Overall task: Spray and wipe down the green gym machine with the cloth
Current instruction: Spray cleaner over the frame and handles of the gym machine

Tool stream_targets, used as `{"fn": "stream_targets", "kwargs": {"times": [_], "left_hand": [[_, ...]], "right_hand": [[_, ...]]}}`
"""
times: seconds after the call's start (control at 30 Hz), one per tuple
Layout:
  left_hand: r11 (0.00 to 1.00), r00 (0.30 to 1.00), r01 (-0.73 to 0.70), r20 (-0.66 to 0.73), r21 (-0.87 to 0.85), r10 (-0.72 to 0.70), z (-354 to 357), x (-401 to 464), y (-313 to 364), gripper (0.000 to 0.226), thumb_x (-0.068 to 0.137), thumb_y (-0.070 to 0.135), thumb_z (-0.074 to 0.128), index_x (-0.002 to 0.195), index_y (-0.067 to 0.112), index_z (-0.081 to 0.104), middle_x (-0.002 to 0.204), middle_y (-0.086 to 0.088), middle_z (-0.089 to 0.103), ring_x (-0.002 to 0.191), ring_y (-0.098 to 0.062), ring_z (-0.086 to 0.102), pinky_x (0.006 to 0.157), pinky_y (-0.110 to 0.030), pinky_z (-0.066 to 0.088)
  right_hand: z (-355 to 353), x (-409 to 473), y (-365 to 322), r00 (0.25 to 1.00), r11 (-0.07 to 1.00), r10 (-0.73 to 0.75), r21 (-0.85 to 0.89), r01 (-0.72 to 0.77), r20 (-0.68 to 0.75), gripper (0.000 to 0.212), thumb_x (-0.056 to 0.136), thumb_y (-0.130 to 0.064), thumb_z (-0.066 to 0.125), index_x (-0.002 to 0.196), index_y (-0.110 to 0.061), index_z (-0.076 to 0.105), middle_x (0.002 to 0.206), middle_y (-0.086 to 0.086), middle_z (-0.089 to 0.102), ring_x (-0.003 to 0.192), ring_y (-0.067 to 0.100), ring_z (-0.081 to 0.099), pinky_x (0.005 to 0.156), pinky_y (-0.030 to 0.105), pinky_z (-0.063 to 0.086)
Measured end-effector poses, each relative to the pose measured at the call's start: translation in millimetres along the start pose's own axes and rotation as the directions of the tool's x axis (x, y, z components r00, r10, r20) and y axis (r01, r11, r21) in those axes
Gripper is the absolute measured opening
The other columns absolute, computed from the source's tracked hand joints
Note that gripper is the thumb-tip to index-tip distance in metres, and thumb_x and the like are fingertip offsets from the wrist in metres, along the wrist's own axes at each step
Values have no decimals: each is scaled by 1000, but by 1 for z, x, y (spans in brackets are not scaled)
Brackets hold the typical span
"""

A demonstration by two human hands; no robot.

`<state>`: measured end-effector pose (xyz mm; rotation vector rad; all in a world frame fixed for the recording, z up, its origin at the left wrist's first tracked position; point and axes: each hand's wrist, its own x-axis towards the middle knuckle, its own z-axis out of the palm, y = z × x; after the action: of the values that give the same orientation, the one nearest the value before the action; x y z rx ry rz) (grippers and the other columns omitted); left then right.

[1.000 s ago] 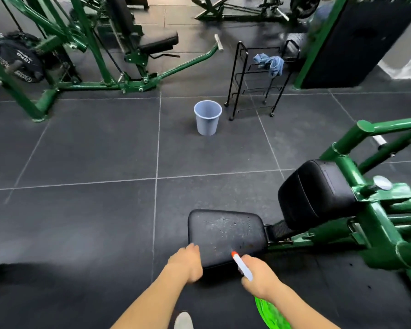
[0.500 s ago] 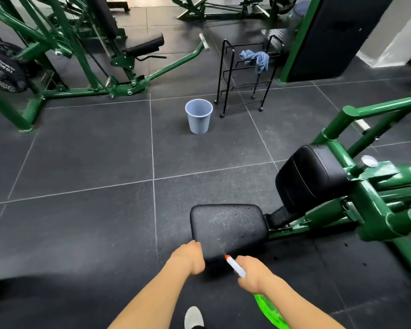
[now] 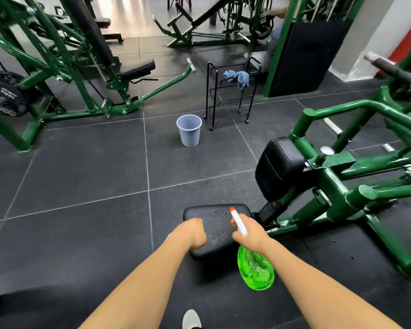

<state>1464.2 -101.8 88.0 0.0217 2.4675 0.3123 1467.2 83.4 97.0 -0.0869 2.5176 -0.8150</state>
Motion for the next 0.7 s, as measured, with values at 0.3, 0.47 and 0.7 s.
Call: {"fn": "stream_targets", "kwargs": {"times": [0.3, 0.47, 0.7], "left_hand": [[968, 983, -93, -178, -233, 52, -61, -17, 21, 31, 94, 20, 44, 116, 6, 61, 129, -15, 59, 118, -30, 56, 99, -32, 44], [618, 991, -68, -126, -783, -51, -108, -9, 33, 32, 101, 37, 36, 95, 14, 57, 84, -3, 59, 61, -17, 56, 57, -26, 45], [707, 999, -30, 11, -707, 53, -156, 33, -2, 40, 96, 44, 43, 92, 8, 60, 80, -10, 62, 67, -21, 59, 57, -29, 49]], "right_hand": [[-36, 5, -53, 973, 986, -103, 106, 127, -206, 50, 79, -25, 54, 125, -6, 52, 113, 11, 59, 108, 31, 54, 81, 30, 39], [-48, 31, -72, 958, 986, -23, 151, 69, -286, 40, 87, -17, 59, 124, -7, 50, 112, 9, 60, 107, 30, 56, 78, 30, 38], [-38, 102, -130, 956, 991, -39, 113, 75, -292, 7, 91, -19, 54, 94, -18, 48, 93, -2, 56, 97, 25, 60, 62, 26, 29]]}}
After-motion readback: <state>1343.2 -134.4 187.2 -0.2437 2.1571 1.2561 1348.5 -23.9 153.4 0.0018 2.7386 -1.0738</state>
